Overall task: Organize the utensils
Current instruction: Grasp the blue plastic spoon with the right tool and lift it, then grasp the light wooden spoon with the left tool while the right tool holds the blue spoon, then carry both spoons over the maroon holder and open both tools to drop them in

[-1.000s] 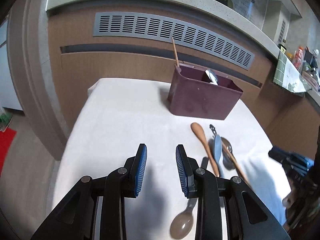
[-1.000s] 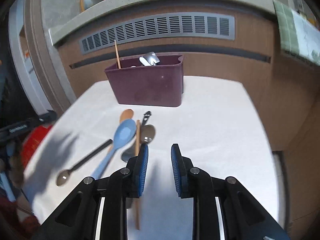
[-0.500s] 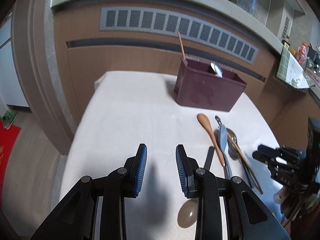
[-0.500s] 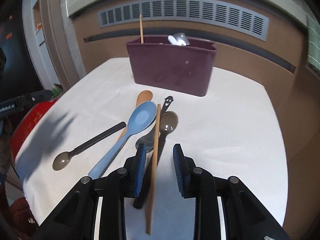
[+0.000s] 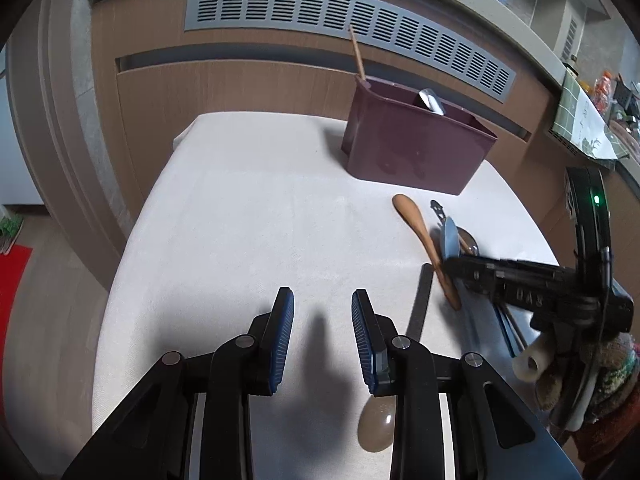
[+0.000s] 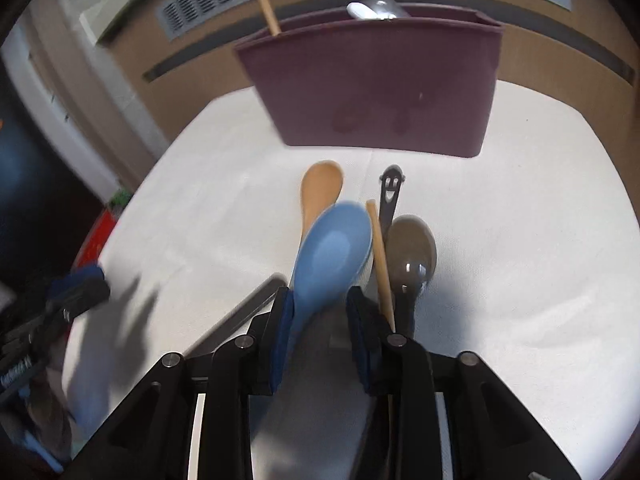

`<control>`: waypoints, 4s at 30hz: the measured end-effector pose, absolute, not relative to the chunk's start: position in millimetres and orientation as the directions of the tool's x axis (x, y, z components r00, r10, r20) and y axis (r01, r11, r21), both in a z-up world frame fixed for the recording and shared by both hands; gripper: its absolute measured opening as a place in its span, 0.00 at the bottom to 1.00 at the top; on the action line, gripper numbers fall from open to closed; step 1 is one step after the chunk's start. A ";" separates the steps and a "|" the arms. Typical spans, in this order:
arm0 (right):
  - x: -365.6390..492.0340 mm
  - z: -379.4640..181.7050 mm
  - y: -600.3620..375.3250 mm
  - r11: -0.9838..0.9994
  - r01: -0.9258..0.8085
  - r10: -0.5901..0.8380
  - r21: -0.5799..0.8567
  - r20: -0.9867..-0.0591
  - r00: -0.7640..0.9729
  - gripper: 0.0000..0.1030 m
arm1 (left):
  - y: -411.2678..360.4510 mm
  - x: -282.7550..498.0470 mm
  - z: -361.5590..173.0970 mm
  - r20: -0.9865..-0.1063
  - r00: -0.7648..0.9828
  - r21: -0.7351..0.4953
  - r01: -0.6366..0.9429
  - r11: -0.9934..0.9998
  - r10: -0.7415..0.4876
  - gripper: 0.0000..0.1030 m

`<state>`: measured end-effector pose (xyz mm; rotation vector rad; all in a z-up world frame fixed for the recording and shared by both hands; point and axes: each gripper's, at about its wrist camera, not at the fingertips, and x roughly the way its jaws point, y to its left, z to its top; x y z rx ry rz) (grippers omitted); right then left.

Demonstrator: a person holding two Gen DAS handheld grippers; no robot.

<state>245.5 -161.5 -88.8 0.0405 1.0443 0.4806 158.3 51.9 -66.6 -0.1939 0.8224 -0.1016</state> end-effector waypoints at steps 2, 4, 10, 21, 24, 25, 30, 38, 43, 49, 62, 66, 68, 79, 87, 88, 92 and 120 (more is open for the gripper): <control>254.1 -90.9 -154.5 0.905 -0.345 0.382 0.248 -0.829 0.409 0.27 | 54.9 160.6 -70.7 -0.723 0.671 -0.218 0.007 0.976 -0.166 0.30; 258.7 -90.9 -145.5 0.911 -0.353 0.362 0.215 -0.828 0.429 0.27 | 55.7 161.7 -73.9 -0.728 0.665 -0.221 0.005 0.975 -0.168 0.30; 275.0 -93.2 -121.0 0.918 -0.380 0.297 0.114 -0.832 0.469 0.29 | 50.8 159.8 -72.6 -0.727 0.663 -0.211 0.028 0.977 -0.176 0.30; 287.4 -92.4 -161.6 0.921 -0.315 0.356 0.227 -0.818 0.451 0.28 | 49.5 161.9 -74.2 -0.740 0.650 -0.208 0.026 0.978 -0.175 0.30; 277.0 -86.1 -169.8 0.948 -0.305 0.243 0.087 -0.816 0.524 0.28 | 48.8 164.9 -76.9 -0.743 0.645 -0.213 0.023 0.977 -0.177 0.30; 273.2 -83.6 -172.7 0.954 -0.298 0.210 0.043 -0.806 0.554 0.29 | 48.4 166.6 -78.2 -0.745 0.643 -0.217 0.022 0.976 -0.179 0.30; 265.9 -79.8 -181.6 0.944 -0.303 0.282 0.135 -0.807 0.519 0.30 | 39.6 173.0 -86.6 -0.759 0.627 -0.214 0.018 0.977 -0.178 0.30; 287.0 -90.1 -153.5 0.954 -0.295 0.214 0.061 -0.827 0.519 0.30 | 33.5 178.6 -85.9 -0.761 0.622 -0.213 0.029 0.977 -0.184 0.30; 287.0 -81.7 -162.7 0.931 -0.355 0.272 0.090 -0.818 0.507 0.10 | 28.9 200.1 -82.5 -0.759 0.596 -0.293 0.048 0.955 -0.262 0.30; 258.3 -60.4 -216.0 0.928 -0.351 0.318 0.128 -0.765 0.561 0.03 | -2.0 251.8 -80.4 -0.760 0.570 -0.332 0.073 0.940 -0.312 0.30; 230.8 -61.4 -291.7 0.945 -0.271 0.314 0.182 -0.737 0.598 0.04 | -83.8 328.7 -89.3 -0.836 0.515 -0.119 0.166 0.979 -0.189 0.31; 224.9 -63.1 -298.2 0.945 -0.266 0.318 0.192 -0.734 0.600 0.04 | -96.2 318.7 -89.4 -0.835 0.527 -0.047 0.216 0.975 -0.157 0.31; 224.6 -63.7 -296.6 0.945 -0.265 0.319 0.194 -0.735 0.599 0.04 | -95.0 317.4 -89.3 -0.833 0.531 -0.049 0.208 0.977 -0.154 0.31; 212.6 -57.7 -281.9 0.947 -0.281 0.303 0.156 -0.729 0.614 0.05 | -89.0 303.3 -84.6 -0.812 0.545 -0.118 0.197 0.973 -0.209 0.30; 200.2 -43.1 -283.3 0.946 -0.280 0.311 0.166 -0.711 0.631 0.05 | -46.1 221.3 -34.6 -0.662 0.679 -0.254 0.193 0.948 -0.316 0.30; 198.9 -40.6 -282.5 0.945 -0.281 0.314 0.168 -0.708 0.633 0.05 | -39.9 212.5 -28.2 -0.645 0.694 -0.264 0.191 0.945 -0.320 0.30; 195.2 -32.1 -275.3 0.939 -0.301 0.330 0.168 -0.694 0.640 0.05 | -26.7 180.4 -13.9 -0.599 0.734 -0.272 0.190 0.943 -0.320 0.30; 235.8 -74.5 -232.4 0.857 -0.513 0.342 0.048 -0.797 0.498 0.34 | 1.7 157.4 -22.0 -0.621 0.717 -0.313 0.143 0.939 -0.317 0.30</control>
